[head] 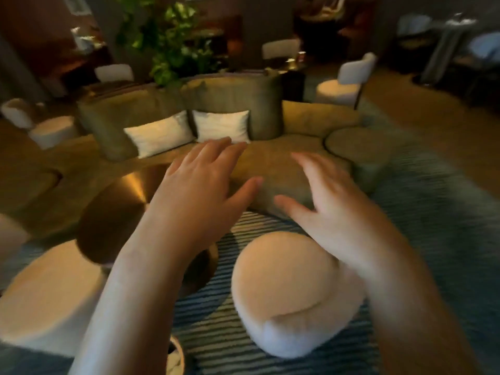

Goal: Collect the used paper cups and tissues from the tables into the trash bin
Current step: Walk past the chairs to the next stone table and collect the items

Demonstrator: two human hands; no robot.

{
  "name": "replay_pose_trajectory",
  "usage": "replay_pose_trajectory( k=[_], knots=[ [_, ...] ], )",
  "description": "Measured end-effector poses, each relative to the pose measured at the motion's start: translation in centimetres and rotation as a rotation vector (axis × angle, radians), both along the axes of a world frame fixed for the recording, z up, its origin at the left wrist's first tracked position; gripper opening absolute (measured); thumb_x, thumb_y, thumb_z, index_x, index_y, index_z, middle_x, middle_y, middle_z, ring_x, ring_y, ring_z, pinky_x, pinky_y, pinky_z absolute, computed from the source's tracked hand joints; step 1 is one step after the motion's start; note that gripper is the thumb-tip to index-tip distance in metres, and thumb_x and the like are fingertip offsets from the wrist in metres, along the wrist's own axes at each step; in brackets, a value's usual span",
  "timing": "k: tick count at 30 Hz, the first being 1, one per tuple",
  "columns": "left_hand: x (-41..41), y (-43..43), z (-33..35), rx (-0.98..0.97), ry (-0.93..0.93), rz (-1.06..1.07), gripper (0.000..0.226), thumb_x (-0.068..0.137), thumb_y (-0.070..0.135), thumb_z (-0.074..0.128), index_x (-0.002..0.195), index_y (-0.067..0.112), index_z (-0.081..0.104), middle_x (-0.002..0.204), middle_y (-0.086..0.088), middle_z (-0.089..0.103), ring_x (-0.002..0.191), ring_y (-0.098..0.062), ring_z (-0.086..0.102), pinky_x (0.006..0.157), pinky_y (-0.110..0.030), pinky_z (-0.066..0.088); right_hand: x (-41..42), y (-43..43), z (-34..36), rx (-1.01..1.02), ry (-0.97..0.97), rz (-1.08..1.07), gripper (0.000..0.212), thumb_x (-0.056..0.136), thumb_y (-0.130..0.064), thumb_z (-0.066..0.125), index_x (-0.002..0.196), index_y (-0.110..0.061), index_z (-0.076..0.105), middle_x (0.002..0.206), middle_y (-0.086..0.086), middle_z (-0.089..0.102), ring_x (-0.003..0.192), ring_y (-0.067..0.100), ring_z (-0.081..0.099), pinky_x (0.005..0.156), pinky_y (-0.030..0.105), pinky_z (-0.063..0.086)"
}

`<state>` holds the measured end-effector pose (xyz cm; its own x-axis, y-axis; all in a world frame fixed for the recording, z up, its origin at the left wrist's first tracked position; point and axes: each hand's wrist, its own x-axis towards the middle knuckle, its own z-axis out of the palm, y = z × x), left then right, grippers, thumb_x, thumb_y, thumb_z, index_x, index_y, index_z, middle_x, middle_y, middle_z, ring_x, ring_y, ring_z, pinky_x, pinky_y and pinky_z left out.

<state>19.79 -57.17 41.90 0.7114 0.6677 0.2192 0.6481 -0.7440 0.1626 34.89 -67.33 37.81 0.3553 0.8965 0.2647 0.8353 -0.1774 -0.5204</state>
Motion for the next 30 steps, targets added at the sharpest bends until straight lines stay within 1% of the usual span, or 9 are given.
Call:
replay_pose_trajectory(
  k=[3, 6, 9, 11, 14, 16, 21, 25, 30],
  knots=[
    [10.5, -4.1, 0.4, 0.015, -0.056, -0.193, 0.067, 0.087, 0.062, 0.026, 0.147, 0.033, 0.024, 0.154, 0.007, 0.023, 0.141, -0.014, 0.019, 0.113, -0.038, 0.019, 8.7, -7.2, 0.9, -0.013, 0.024, -0.193, 0.072, 0.087, -0.057, 0.047, 0.147, -0.036, 0.013, 0.154, -0.014, 0.013, 0.137, 0.004, 0.012, 0.107, 0.025, 0.019],
    [21.9, -9.6, 0.7, -0.003, -0.136, -0.367, 0.061, 0.092, 0.057, 0.032, 0.145, 0.027, 0.03, 0.152, 0.003, 0.029, 0.14, -0.018, 0.024, 0.113, -0.042, 0.024, 17.4, -15.0, 2.1, -0.019, 0.011, -0.385, 0.075, 0.083, -0.058, 0.048, 0.147, -0.033, 0.017, 0.152, -0.01, 0.02, 0.138, 0.009, 0.018, 0.112, 0.033, 0.025],
    [32.2, -15.7, 0.6, -0.018, -0.152, -0.486, 0.063, 0.089, 0.056, 0.031, 0.146, 0.028, 0.027, 0.153, 0.005, 0.026, 0.14, -0.018, 0.023, 0.113, -0.041, 0.021, 24.9, -22.4, 2.8, -0.016, -0.07, -0.569, 0.08, 0.077, -0.062, 0.044, 0.146, -0.027, 0.025, 0.15, -0.004, 0.028, 0.137, 0.014, 0.025, 0.112, 0.04, 0.028],
    [37.9, -18.7, 0.2, -0.037, -0.126, -0.545, 0.064, 0.089, 0.058, 0.029, 0.147, 0.029, 0.025, 0.154, 0.006, 0.025, 0.14, -0.017, 0.021, 0.112, -0.04, 0.02, 29.1, -26.5, 2.8, -0.036, -0.116, -0.689, 0.08, 0.078, -0.063, 0.044, 0.146, -0.024, 0.026, 0.15, -0.001, 0.029, 0.137, 0.018, 0.026, 0.112, 0.035, 0.025],
    [44.9, -21.9, -0.4, -0.07, -0.086, -0.64, 0.068, 0.087, 0.061, 0.025, 0.147, 0.028, 0.026, 0.153, 0.006, 0.025, 0.14, -0.015, 0.021, 0.114, -0.04, 0.02, 34.5, -30.9, 2.5, -0.031, -0.103, -0.783, 0.076, 0.081, -0.059, 0.048, 0.145, -0.025, 0.027, 0.149, -0.003, 0.031, 0.135, 0.015, 0.028, 0.104, 0.024, 0.022],
    [49.2, -23.4, -0.9, -0.083, -0.063, -0.697, 0.068, 0.087, 0.062, 0.025, 0.147, 0.029, 0.024, 0.153, 0.007, 0.025, 0.14, -0.014, 0.019, 0.114, -0.038, 0.018, 37.9, -32.8, 1.9, -0.015, -0.077, -0.835, 0.073, 0.083, -0.056, 0.051, 0.145, -0.025, 0.027, 0.148, -0.004, 0.031, 0.133, 0.013, 0.029, 0.1, 0.021, 0.02],
    [60.1, -25.2, -2.8, -0.136, 0.022, -0.795, 0.063, 0.093, 0.055, 0.032, 0.148, 0.028, 0.02, 0.155, 0.007, 0.019, 0.141, -0.011, 0.015, 0.113, -0.032, 0.013, 46.5, -34.6, -0.8, -0.013, -0.013, -0.929, 0.071, 0.085, -0.053, 0.051, 0.146, -0.027, 0.024, 0.148, -0.005, 0.03, 0.133, 0.014, 0.028, 0.097, 0.021, 0.021],
    [69.5, -24.9, -4.0, -0.136, 0.021, -0.872, 0.061, 0.093, 0.054, 0.033, 0.147, 0.027, 0.025, 0.152, 0.006, 0.028, 0.138, -0.011, 0.022, 0.111, -0.032, 0.018, 55.1, -34.2, -2.1, -0.059, -0.024, -0.943, 0.071, 0.087, -0.051, 0.053, 0.146, -0.026, 0.022, 0.149, -0.005, 0.028, 0.134, 0.013, 0.027, 0.096, 0.02, 0.02],
    [82.1, -23.1, -2.5, -0.103, -0.049, -0.898, 0.056, 0.094, 0.052, 0.035, 0.143, 0.025, 0.033, 0.147, 0.005, 0.036, 0.133, -0.013, 0.03, 0.107, -0.03, 0.022, 68.4, -32.3, 0.3, -0.041, -0.078, -0.967, 0.069, 0.087, -0.049, 0.052, 0.146, -0.026, 0.024, 0.149, -0.005, 0.028, 0.134, 0.013, 0.028, 0.098, 0.021, 0.021]
  ],
)
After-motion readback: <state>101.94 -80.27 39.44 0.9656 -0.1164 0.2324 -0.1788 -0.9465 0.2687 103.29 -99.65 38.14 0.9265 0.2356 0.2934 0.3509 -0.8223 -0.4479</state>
